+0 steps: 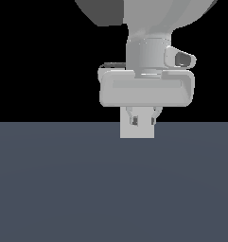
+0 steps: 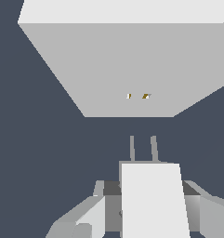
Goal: Plug the charger into the wall socket.
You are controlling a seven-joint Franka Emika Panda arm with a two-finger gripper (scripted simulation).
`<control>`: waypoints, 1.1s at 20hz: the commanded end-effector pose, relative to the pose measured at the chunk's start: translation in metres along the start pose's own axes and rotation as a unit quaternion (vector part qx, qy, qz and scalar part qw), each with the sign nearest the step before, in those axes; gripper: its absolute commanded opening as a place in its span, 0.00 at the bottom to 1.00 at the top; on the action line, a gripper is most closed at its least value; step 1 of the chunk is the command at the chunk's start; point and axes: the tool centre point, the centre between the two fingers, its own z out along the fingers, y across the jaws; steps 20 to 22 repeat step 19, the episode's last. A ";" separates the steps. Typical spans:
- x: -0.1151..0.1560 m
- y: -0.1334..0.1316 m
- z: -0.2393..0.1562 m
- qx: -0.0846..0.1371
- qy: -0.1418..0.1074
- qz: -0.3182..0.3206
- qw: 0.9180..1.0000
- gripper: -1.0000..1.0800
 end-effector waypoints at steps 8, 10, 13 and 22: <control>0.029 0.000 0.009 0.000 0.000 0.000 1.000 0.00; 0.035 0.000 0.010 0.000 0.000 0.000 1.000 0.00; 0.041 0.000 0.012 0.000 0.000 0.000 1.000 0.00; 0.044 0.000 0.013 0.000 0.000 -0.001 1.000 0.00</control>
